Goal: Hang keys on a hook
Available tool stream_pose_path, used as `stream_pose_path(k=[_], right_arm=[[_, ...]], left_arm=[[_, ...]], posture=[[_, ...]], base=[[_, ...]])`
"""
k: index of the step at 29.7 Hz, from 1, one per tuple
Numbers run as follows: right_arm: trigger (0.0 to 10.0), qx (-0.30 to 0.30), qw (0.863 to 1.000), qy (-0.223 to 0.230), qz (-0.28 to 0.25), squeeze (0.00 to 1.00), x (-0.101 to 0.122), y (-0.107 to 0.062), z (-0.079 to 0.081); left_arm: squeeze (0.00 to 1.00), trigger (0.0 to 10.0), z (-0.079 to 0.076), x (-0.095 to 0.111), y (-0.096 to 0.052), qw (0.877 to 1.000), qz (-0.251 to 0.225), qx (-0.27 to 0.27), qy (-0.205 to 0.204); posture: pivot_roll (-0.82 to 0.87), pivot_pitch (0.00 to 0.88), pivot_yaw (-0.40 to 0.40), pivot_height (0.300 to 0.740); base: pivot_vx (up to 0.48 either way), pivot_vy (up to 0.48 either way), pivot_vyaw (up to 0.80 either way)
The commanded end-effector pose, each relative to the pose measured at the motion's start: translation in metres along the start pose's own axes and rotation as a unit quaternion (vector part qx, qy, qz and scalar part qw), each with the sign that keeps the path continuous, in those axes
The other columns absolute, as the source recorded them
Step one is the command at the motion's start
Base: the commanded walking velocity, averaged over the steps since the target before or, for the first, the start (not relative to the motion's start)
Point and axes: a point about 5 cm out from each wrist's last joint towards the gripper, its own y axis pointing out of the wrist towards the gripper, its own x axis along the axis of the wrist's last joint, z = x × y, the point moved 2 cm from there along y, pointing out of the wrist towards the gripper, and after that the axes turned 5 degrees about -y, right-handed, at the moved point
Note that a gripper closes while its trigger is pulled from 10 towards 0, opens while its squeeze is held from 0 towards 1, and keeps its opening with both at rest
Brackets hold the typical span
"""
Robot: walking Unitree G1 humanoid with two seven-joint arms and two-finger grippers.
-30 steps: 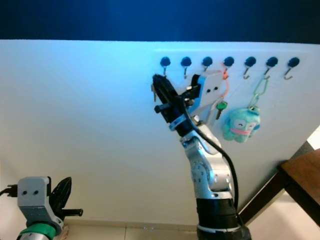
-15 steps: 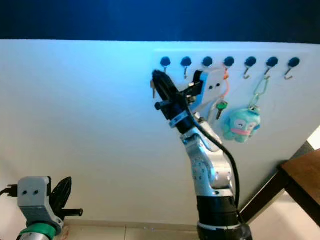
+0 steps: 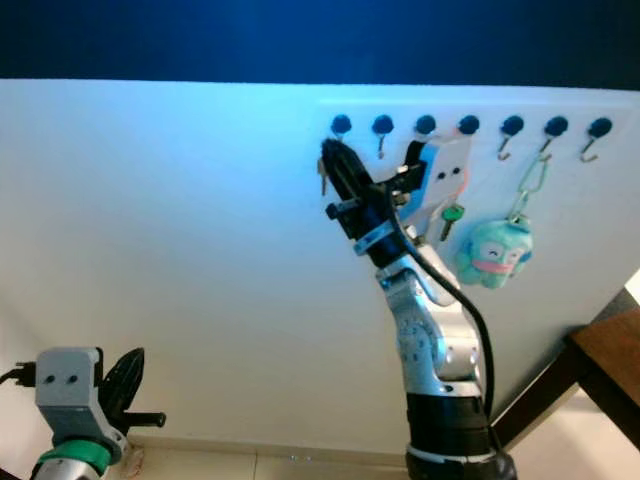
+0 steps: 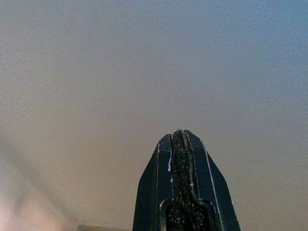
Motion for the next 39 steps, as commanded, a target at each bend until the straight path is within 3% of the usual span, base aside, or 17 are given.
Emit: stream_pose_path(k=[1,12,23,39], right_arm=[[10.0,-0.029,1.0,0.001,0.006,0.0,-0.001,-0.008,-0.013],[10.0,-0.034,0.999,0.007,0.012,0.0,-0.004,-0.012,-0.013],[10.0,0.037,0.998,0.035,0.037,0.0,-0.012,-0.02,0.005],[10.0,0.058,0.997,0.039,0.014,0.0,0.001,-0.017,0.007]], left_arm=[[0.0,10.0,0.004,-0.007,-0.001,1.0,0.016,0.005,-0.001],[0.0,10.0,0.003,-0.004,0.004,1.0,0.011,0.002,0.001],[0.0,10.0,0.001,-0.003,0.008,1.0,0.008,-0.006,0.0],[0.0,10.0,-0.001,-0.001,0.012,1.0,0.003,-0.01,-0.001]], posture=[[-0.08,0.064,0.133,0.74],[-0.08,0.064,0.139,0.74],[-0.09,0.06,0.145,0.74],[-0.09,0.053,0.152,0.74]], base=[[0.0,0.0,0.0],[0.0,0.0,0.0],[0.0,0.0,0.0],[0.0,0.0,0.0]])
